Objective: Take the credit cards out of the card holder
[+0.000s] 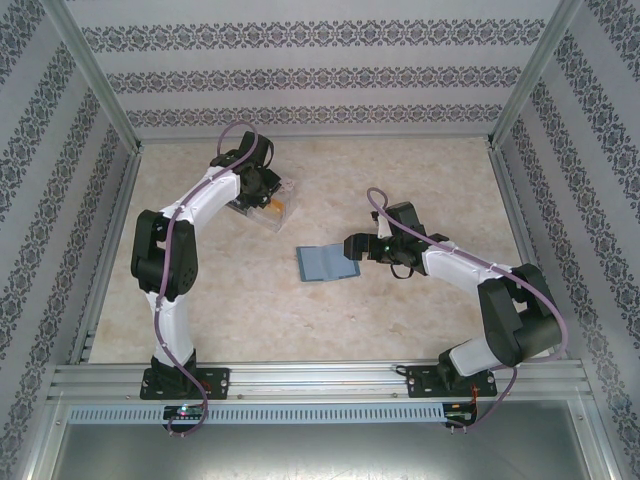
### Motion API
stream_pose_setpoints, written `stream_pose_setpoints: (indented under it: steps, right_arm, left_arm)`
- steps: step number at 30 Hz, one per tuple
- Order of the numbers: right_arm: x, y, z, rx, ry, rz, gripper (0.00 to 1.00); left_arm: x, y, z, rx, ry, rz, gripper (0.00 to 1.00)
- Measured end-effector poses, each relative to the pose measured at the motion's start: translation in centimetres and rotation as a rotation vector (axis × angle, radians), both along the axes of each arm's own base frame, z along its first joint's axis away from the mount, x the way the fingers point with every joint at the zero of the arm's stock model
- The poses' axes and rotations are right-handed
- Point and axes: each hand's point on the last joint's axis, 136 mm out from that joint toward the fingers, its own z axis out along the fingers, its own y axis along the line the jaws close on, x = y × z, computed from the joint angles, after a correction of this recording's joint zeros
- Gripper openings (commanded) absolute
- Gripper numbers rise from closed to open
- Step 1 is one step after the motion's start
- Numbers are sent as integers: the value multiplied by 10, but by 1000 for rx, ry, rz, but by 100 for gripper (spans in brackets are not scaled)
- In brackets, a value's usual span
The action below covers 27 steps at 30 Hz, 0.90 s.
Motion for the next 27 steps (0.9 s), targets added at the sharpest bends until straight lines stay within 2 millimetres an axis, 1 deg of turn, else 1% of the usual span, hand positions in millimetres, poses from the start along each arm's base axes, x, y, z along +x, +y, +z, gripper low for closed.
stream_pose_setpoints:
  steps: [2,4,7,9,11,13,15,17,19,21,24,27]
  right_arm:
    - [0,0,0,0,-1,0,97]
    - [-1,1,3,2,-7,4,97]
    - [-4,8,11,6,-31,27,96]
    - [-8,16,16,3,-50,54,94]
    - [-10,25,20,-3,-63,80,91]
    - [-12,33,23,-11,-69,103,84]
    - [-12,42,26,-21,-71,116,76]
    - [-9,48,25,-51,-71,117,71]
    - [-9,50,19,-90,-59,112,67]
    - [-9,50,12,-122,-37,101,65]
    - [-12,45,-2,-163,8,82,61]
    - [-14,40,-13,-191,50,64,58]
  left_arm:
    - [-2,1,6,10,-15,-22,50]
    - [-9,3,15,23,-36,-46,61]
    - [-26,10,37,44,-83,-82,70]
    - [-42,15,49,51,-114,-106,73]
    - [-58,16,57,48,-139,-144,73]
    - [-71,14,56,39,-143,-189,73]
    - [-81,10,47,25,-131,-239,72]
    - [-93,5,32,20,-96,-288,71]
    - [-104,-2,20,22,-68,-334,69]
    - [-112,-15,15,19,-57,-385,67]
    - [-122,-37,14,8,-57,-459,62]
    - [-129,-61,8,-13,-56,-526,54]
